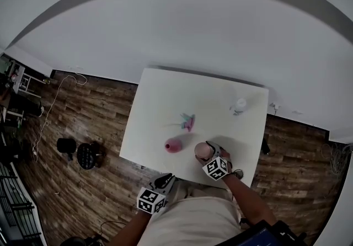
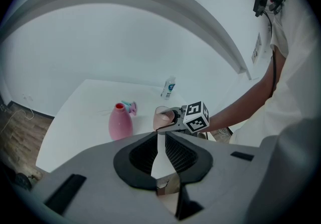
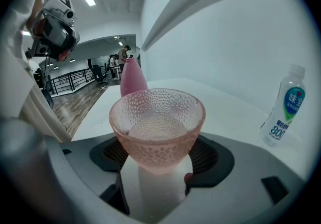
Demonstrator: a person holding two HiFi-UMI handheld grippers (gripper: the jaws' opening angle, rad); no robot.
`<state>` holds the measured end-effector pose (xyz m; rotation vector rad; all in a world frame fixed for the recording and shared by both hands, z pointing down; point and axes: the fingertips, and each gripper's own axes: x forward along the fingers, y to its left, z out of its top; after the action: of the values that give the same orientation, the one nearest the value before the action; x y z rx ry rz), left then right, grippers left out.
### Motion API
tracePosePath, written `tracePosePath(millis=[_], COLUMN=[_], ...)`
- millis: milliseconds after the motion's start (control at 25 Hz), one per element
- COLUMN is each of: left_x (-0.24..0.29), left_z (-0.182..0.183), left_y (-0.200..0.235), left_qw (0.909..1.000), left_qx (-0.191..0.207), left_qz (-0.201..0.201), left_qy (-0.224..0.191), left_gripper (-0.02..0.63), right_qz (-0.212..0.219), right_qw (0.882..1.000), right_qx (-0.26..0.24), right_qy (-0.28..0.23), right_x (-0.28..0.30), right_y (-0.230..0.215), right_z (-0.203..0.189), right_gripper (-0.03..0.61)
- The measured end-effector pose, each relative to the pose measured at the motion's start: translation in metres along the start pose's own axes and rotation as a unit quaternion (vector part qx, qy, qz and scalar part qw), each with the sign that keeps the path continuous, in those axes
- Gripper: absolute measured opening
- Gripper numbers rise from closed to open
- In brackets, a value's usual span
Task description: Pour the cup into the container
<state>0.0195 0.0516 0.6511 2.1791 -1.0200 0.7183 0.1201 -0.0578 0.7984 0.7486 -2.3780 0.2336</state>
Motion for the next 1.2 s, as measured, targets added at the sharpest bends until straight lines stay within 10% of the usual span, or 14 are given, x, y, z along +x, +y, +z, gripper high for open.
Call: tracePosePath(millis=[1200], left_x=[0.004], left_z=[0.014], left_y=[0.000], left_qw=[0.9995], left_qx=[-0.003], left_qz=[-0.011], left_qy=[-0.031], left_gripper=[0.058], right_qz=[-0.012], right_qw=[0.999], right_qx=[0.043], right_qy=[0.007], right_x=[-0.048], right_y=[-0.010], right_z=[0.035], right_gripper=[0.357])
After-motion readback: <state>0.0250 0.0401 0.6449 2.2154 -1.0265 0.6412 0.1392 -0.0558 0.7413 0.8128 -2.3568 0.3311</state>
